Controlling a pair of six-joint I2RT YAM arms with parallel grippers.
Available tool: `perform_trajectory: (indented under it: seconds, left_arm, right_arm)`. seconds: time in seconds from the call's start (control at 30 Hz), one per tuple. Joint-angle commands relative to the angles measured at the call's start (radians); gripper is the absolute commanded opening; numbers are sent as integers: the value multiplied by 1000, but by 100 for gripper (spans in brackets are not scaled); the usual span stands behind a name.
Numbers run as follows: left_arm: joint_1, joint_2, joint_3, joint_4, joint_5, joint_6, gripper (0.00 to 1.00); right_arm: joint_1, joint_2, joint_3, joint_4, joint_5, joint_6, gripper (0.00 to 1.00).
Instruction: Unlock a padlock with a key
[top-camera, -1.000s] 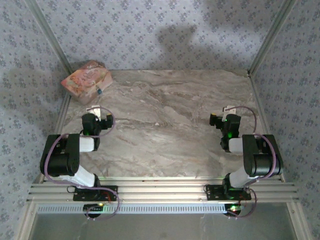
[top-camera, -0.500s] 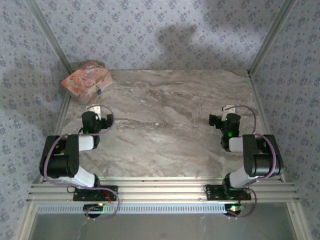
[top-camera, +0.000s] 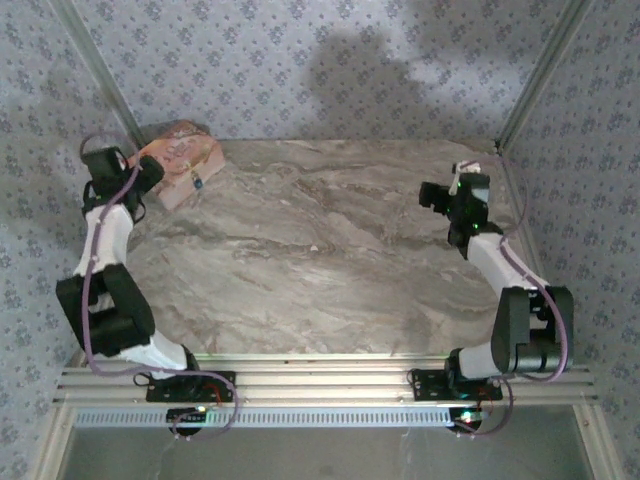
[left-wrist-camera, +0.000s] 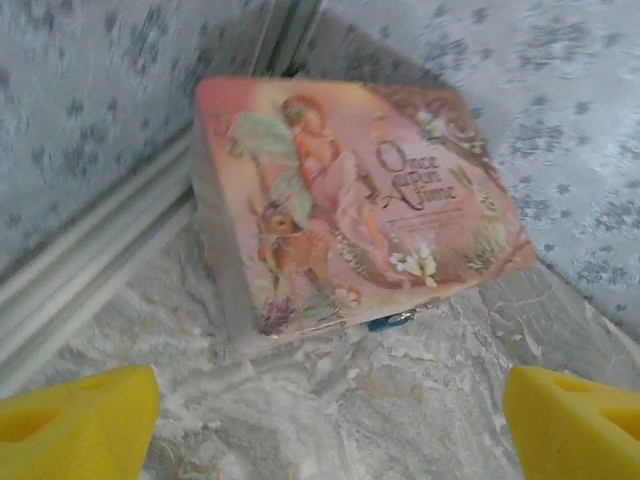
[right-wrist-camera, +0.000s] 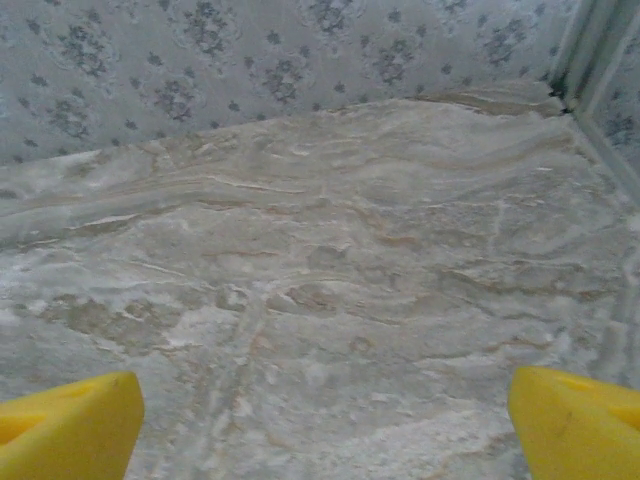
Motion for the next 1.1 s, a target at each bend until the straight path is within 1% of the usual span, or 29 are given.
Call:
perform_trajectory:
  seconds: [0.0, 0.17, 0.27, 0.37, 0.5, 0.6, 0.73, 0.83, 1.07]
  left_arm:
    - [14, 96, 89, -190, 116, -122, 88]
    - [38, 249, 241, -260, 155, -147, 82]
    - [38, 295, 272, -241, 151, -161, 80]
    - [46, 345, 318, -236, 146, -170, 79]
    - [51, 428, 391, -236, 167, -172, 73]
    - [51, 495, 443, -225, 209, -175, 67]
    - [49, 572, 494, -240, 255, -173, 62]
    - [36, 580, 460, -248, 272, -165, 58]
    - [17, 457, 171, -166, 258, -161, 54]
  right_arm:
    - [47, 64, 82, -223, -60, 98, 94]
    - [131, 100, 151, -255, -49, 103, 94]
    - [158, 120, 182, -282, -47, 103, 94]
    - [171, 137, 204, -301, -53, 104, 94]
    - [188, 154, 223, -310, -60, 112, 94]
    - [197, 163, 229, -312, -66, 116, 94]
    - [208, 175, 238, -323, -76, 123, 94]
    - [216, 179, 240, -328, -79, 129, 94]
    - [232, 171, 243, -346, -91, 142, 94]
